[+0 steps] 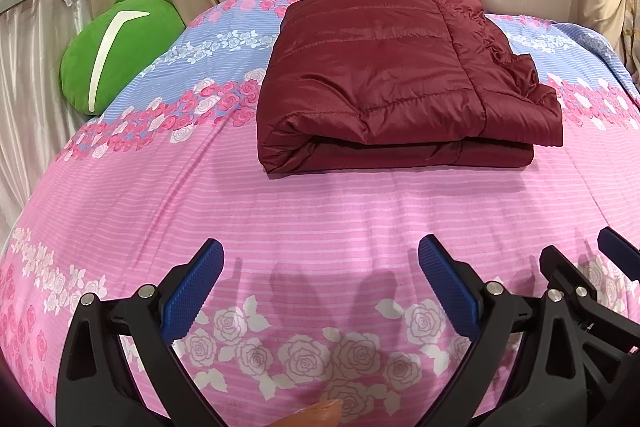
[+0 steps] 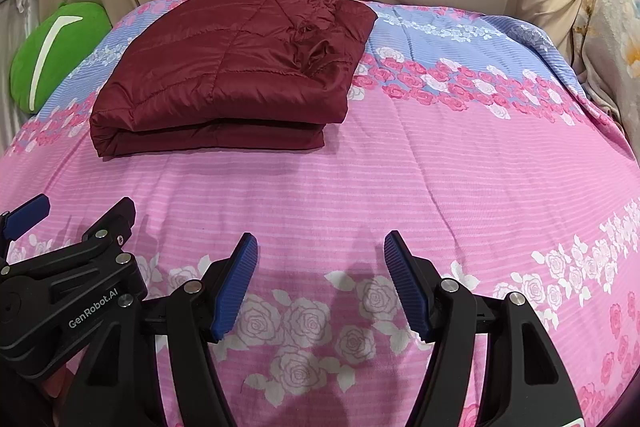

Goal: Fold large clothes

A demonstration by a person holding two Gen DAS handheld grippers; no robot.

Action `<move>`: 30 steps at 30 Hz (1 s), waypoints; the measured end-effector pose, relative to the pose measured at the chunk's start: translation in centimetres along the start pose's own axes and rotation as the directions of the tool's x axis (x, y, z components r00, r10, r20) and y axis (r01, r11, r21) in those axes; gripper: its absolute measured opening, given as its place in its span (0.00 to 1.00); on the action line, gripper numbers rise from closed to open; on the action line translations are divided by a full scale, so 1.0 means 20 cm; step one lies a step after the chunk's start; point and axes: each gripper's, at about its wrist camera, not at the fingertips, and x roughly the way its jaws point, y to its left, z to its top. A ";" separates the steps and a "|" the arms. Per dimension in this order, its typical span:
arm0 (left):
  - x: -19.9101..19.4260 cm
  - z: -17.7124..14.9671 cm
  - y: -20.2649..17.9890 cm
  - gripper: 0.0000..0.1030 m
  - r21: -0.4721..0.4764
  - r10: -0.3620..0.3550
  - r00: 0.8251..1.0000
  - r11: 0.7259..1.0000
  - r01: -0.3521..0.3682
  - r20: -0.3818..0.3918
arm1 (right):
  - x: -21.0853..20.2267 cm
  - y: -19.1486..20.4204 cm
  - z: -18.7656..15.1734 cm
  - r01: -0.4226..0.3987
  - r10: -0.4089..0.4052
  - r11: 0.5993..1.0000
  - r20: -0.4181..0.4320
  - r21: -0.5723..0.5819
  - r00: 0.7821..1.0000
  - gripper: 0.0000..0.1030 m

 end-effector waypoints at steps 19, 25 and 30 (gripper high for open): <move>0.00 0.00 0.00 0.92 0.000 -0.001 1.000 1.000 0.001 0.000 | -0.01 0.01 0.00 0.011 -0.011 1.000 0.004 0.002 1.000 0.63; 0.00 0.00 0.00 0.91 -0.001 0.000 1.000 1.000 0.000 0.000 | -0.01 0.01 0.00 0.011 -0.011 1.000 0.004 0.001 1.000 0.63; -0.01 0.00 -0.01 0.90 -0.001 0.000 1.000 1.000 0.000 0.001 | -0.01 0.01 0.00 0.011 -0.011 1.000 0.004 0.001 1.000 0.62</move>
